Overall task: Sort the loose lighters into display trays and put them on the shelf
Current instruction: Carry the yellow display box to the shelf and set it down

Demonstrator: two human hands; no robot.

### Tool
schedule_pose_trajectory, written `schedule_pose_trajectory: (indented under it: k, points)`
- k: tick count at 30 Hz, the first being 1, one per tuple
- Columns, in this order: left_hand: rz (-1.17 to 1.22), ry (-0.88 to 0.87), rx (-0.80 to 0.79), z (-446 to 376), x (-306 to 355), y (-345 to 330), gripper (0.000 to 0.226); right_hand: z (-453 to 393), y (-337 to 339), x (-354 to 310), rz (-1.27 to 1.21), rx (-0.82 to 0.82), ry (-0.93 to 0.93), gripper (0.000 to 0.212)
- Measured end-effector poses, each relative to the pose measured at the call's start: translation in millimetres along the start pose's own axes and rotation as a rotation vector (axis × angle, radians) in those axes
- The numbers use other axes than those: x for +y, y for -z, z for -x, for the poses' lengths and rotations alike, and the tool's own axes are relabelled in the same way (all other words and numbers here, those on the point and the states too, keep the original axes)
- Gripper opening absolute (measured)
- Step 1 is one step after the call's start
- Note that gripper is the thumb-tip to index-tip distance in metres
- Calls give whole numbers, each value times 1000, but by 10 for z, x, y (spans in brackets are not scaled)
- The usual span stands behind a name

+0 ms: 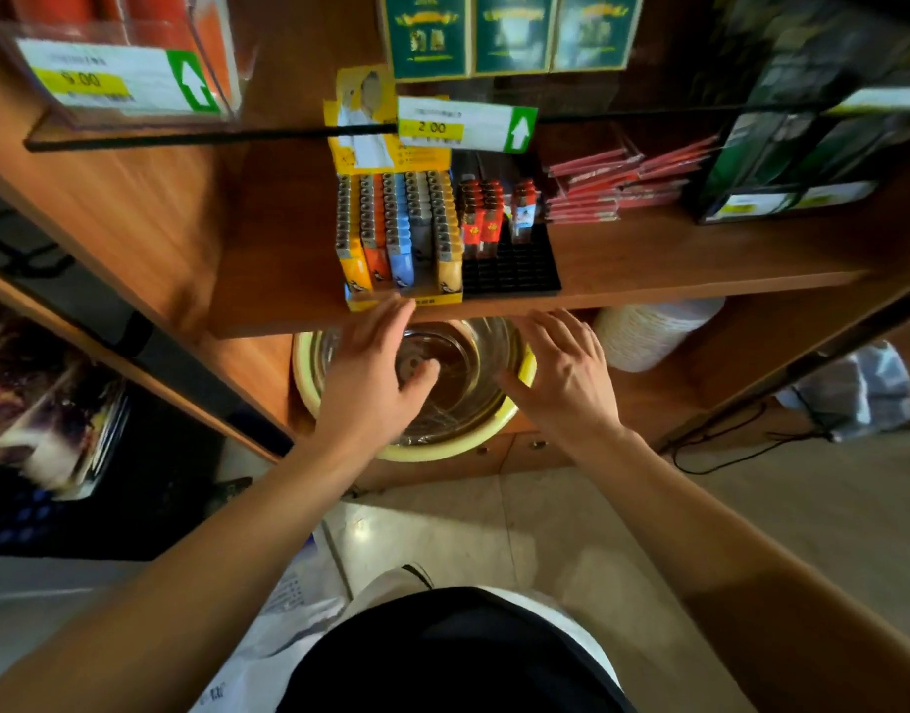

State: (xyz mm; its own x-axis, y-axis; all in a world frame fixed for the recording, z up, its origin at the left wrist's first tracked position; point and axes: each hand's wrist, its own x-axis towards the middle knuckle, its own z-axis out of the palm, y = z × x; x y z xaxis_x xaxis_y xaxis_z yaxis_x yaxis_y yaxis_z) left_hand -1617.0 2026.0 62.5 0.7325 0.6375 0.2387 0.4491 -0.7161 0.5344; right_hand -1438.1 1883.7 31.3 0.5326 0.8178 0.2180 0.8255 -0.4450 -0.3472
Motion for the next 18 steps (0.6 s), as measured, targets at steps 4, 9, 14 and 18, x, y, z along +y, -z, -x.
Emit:
schedule_pose_trajectory:
  k: [4, 9, 14, 18]
  points:
    - [-31, -122, -83, 38, 516, -329, 66, 419, 273, 289, 14, -19, -89, 76]
    - [-62, -262, -214, 131, 1433, -902, 69, 1165, 767, 1022, 108, -36, -235, 74]
    - [-41, -477, -320, 225, 2621, -1542, 69, 2017, 1401, 1875, 197, 15, -435, 80]
    - [-20, -660, -379, 307, 3608, -2089, 67, 2689, 1873, 2456, 257, 63, -634, 82]
